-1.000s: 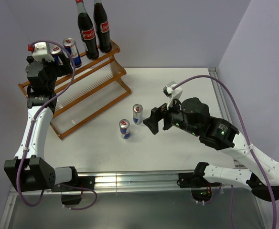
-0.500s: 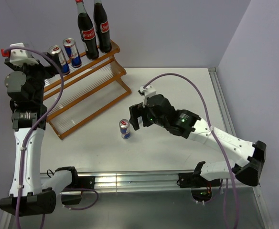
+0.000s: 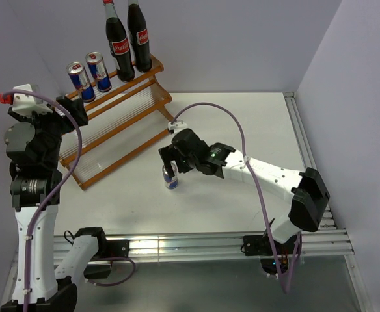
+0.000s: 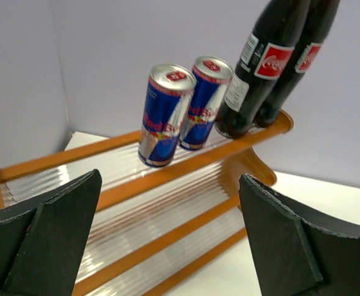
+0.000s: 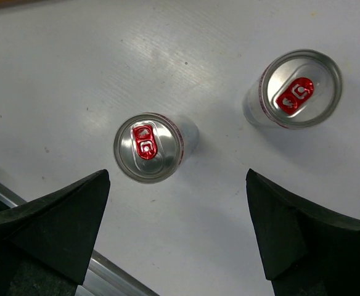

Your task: Place and organize the beverage onto the shelf

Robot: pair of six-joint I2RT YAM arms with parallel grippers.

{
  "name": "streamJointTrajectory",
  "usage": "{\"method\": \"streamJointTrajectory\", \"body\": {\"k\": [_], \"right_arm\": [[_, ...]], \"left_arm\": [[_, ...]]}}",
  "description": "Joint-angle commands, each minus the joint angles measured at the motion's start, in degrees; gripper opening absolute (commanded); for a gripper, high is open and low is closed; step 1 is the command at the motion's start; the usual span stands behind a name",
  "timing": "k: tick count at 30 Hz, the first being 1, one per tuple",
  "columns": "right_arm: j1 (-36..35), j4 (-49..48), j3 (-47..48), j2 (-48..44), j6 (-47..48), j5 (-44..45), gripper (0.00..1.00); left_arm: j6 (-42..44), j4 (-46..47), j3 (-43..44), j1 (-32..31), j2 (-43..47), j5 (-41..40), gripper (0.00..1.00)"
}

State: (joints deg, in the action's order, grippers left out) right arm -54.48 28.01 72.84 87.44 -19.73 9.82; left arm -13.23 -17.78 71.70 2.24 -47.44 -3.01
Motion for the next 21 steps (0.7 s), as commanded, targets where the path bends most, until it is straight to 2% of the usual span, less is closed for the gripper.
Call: {"method": "streamJointTrajectory", "body": {"k": [1, 9, 15, 18, 21], "right_arm": [[0.1, -2.5, 3.7, 1.7, -0.2, -0.8, 0.98], [-0.9, -1.4, 7.3, 8.4, 1.3, -2.0, 0.96], [-2.2, 0.3, 9.7, 12.8, 2.2, 0.5, 0.91], [-3.0, 1.3, 10.8, 14.5, 2.9, 2.3, 0.82], [-3.4, 1.7, 10.9, 14.7, 3.3, 3.8, 0.67]], "left_arm": [[0.0, -0.9, -1.9, -1.7, 1.1, 0.5, 1.0], [1.7, -3.3, -4.4, -8.6, -1.1, -1.9, 1.0], [2.2, -3.2, -6.0, -10.5, -2.4, -2.4, 1.0], [2.4, -3.4, -6.6, -11.0, -3.1, -1.9, 1.0], [2.7, -3.3, -7.0, -11.6, -3.9, -0.5, 1.0]]}}
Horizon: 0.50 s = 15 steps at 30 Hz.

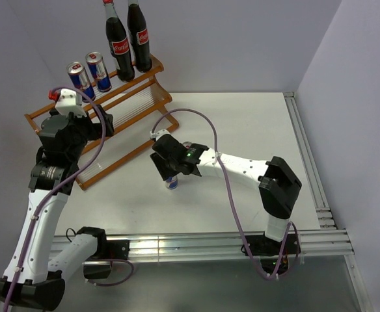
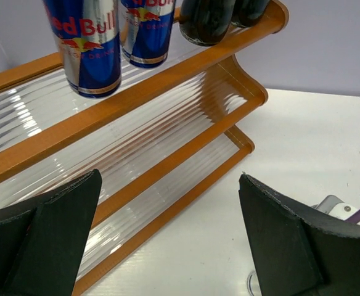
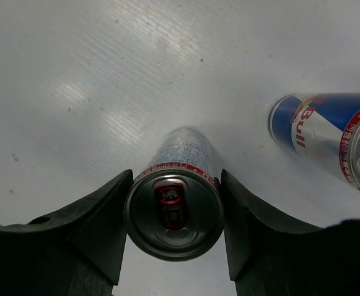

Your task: Place and organize the beverage onto the shelf

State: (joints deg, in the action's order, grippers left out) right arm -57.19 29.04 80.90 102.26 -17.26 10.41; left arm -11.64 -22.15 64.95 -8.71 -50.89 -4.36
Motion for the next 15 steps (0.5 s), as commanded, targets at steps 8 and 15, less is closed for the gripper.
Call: {"method": "streamJointTrajectory", "body": {"k": [8, 15], "right_arm": [[-0.8, 2.3, 0.0, -5.7, 0.6, 5.2, 0.37], [-0.6, 5.3, -3.8, -14.1, -0.2, 6.9, 0.35]], "left_arm": [[2.0, 0.1, 0.1, -3.2, -4.4, 10.2, 0.99], [0.0, -2.8, 0.7, -11.0, -8.1, 8.9, 1.0]]}}
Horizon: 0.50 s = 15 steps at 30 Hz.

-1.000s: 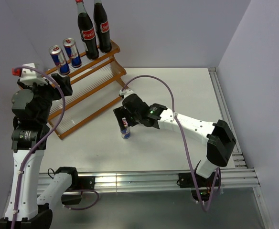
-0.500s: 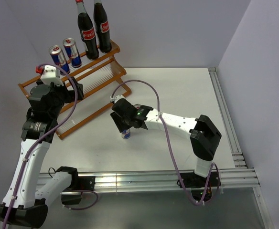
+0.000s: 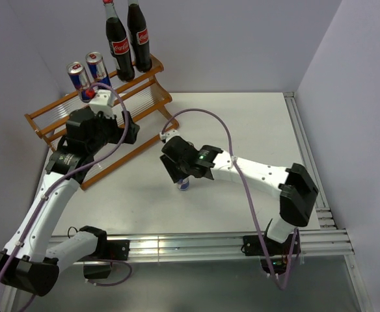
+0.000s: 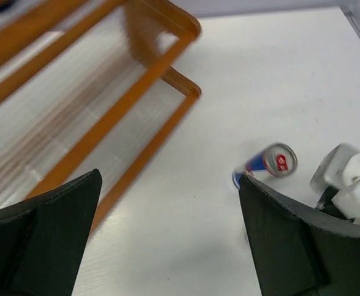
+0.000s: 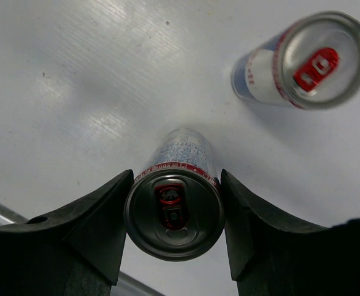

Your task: Place and organize the beverage onto the shelf

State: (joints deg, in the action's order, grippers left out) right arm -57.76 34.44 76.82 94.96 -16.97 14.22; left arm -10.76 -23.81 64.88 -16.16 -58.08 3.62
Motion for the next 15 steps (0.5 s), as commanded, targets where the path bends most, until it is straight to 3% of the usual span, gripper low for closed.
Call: {"method": "streamJointTrajectory", "body": {"k": [1, 6, 15], "right_arm": [[0.0, 1.1, -0.4, -7.7, -1.0, 3.4, 0.35], [2.4, 5.1, -2.6, -13.6, -2.6, 5.8, 0.33], [7.1, 11.3, -3.9, -23.8, -2.0, 5.2, 0.33]], "left_arm": [[-1.5, -1.5, 0.7, -4.7, -1.8, 0.3, 1.0], [-6.7, 0.2, -2.7, -15.6, -3.0, -3.1, 0.99], [-8.8, 17.5, -13.4, -29.7, -4.2, -5.3, 1.0]]}}
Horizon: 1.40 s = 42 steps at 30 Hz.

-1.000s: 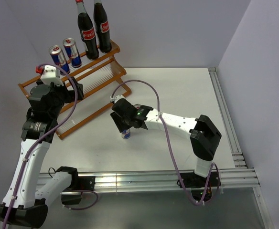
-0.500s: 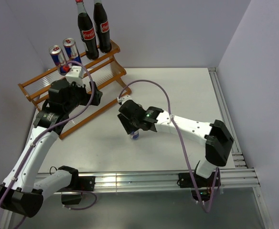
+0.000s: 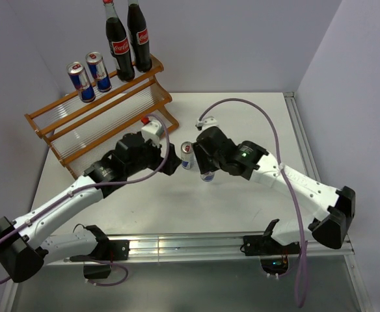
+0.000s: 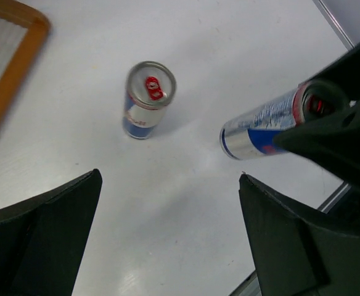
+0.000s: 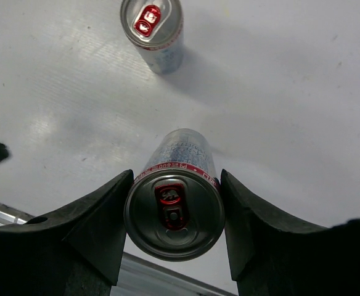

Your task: Place and organize the beverage onto the shelf

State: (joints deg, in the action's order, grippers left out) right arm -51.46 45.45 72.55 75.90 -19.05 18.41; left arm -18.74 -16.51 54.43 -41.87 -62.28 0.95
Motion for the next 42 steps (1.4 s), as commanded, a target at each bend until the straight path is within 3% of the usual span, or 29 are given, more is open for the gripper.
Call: {"method": "streamJointTrajectory", "body": {"k": [1, 9, 18, 33, 37, 42], "right_arm": [[1.2, 1.0, 0.5, -6.1, 0.5, 0.7, 0.33], [2.1, 3.3, 2.4, -10.6, 0.9, -6.3, 0.33], [-1.8, 7.9, 7.4, -9.5, 1.2, -5.7, 0.32], [-12.0, 13.6, 15.8, -4.7, -1.6, -4.2, 0.3], [-13.4, 13.4, 16.7, -3.5, -1.6, -4.0, 0.3], [-14.0, 12.6, 17.4, -1.8, -1.8, -4.7, 0.31]], "left_arm": [[-0.2, 12.0, -4.1, -5.2, -0.1, -3.1, 0.99], [8.0, 36.4, -17.9, -17.4, 3.2, -7.6, 1.0], [20.9, 49.4, -24.0, -30.0, 3.0, -21.2, 0.99], [25.4, 62.6, -26.9, -35.8, -1.8, -31.1, 0.98], [25.6, 62.7, -27.1, -36.1, -1.7, -31.3, 0.88], [25.3, 63.4, -27.5, -36.2, -2.1, -32.3, 0.86]]}}
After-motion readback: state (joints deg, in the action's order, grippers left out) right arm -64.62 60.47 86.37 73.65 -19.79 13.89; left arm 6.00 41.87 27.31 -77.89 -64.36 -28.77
